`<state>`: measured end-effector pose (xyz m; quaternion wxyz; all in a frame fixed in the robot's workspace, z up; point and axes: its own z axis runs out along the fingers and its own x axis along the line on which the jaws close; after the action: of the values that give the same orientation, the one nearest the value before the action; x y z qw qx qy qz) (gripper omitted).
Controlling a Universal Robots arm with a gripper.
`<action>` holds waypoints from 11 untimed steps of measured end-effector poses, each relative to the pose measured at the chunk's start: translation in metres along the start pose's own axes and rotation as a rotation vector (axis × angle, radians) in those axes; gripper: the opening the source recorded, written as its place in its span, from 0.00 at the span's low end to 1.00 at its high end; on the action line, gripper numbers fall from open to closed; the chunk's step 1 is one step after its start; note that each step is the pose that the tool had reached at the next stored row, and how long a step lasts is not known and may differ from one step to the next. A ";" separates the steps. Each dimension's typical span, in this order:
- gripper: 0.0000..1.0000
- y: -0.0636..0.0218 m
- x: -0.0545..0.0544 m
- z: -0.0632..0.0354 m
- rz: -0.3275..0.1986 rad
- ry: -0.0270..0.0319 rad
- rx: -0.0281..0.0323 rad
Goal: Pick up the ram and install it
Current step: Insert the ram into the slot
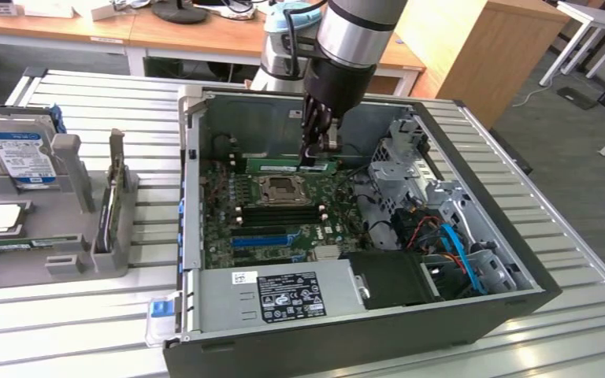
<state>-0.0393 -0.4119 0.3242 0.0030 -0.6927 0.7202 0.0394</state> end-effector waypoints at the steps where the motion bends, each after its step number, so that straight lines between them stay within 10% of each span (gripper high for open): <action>1: 0.11 0.0000 0.000 0.0000 0.000 0.0001 0.0000; 11: 0.11 0.0000 0.000 0.0010 -0.006 0.0003 -0.0006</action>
<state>-0.0393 -0.4119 0.3232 0.0028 -0.6950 0.7179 0.0395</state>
